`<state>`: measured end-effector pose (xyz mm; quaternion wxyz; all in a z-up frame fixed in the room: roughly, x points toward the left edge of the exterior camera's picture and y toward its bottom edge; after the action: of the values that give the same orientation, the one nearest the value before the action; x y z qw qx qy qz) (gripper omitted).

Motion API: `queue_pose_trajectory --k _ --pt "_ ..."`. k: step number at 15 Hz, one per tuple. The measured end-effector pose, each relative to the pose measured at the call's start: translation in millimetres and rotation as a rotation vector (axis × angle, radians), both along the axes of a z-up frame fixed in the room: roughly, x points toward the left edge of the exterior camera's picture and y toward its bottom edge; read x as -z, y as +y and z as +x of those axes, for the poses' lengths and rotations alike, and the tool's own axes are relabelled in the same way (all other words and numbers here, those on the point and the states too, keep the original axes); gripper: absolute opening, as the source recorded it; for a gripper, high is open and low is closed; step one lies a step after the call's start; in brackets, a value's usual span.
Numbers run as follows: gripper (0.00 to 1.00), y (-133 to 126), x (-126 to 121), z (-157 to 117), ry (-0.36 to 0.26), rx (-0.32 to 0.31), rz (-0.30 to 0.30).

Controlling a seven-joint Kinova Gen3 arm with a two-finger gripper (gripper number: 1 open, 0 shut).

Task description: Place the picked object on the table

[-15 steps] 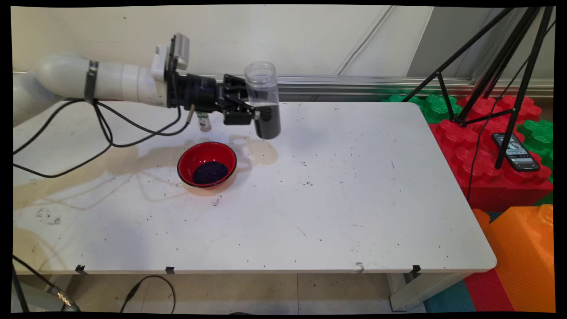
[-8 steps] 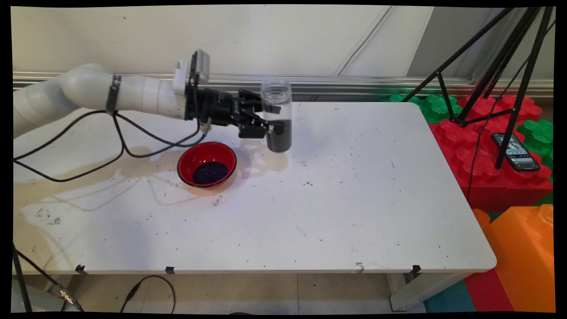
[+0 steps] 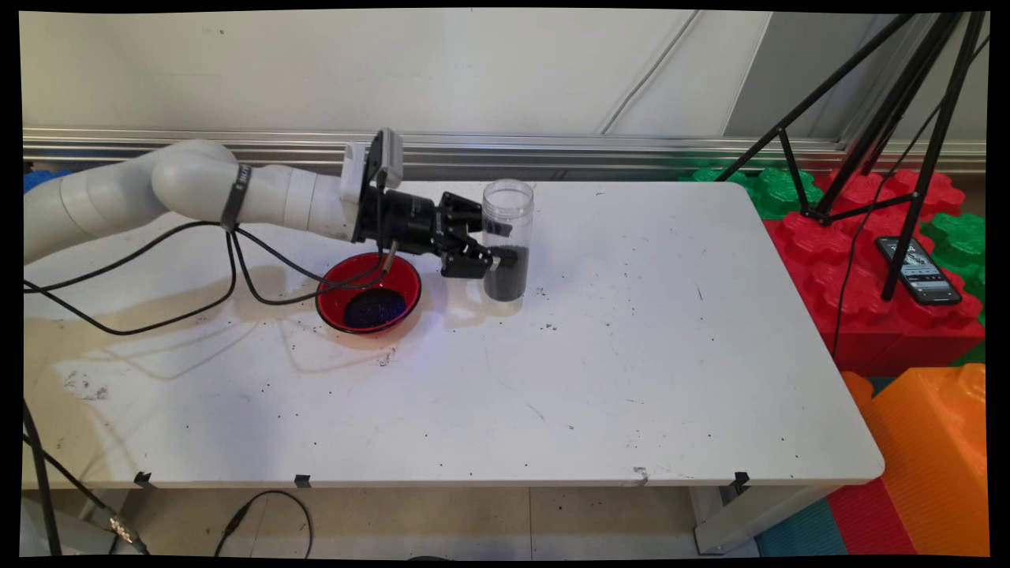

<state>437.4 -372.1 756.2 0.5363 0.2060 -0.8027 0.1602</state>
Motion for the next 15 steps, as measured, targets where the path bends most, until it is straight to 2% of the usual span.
queue_pose_trajectory --k 6,13,14,15 --pt "0.0 0 23 0 -0.035 0.0 0.025" --pt "0.0 0 36 1 -0.048 -0.001 0.04" --pt "1.0 0 38 1 -0.047 -0.001 0.043" --pt "1.0 0 39 1 -0.046 -0.002 0.045"
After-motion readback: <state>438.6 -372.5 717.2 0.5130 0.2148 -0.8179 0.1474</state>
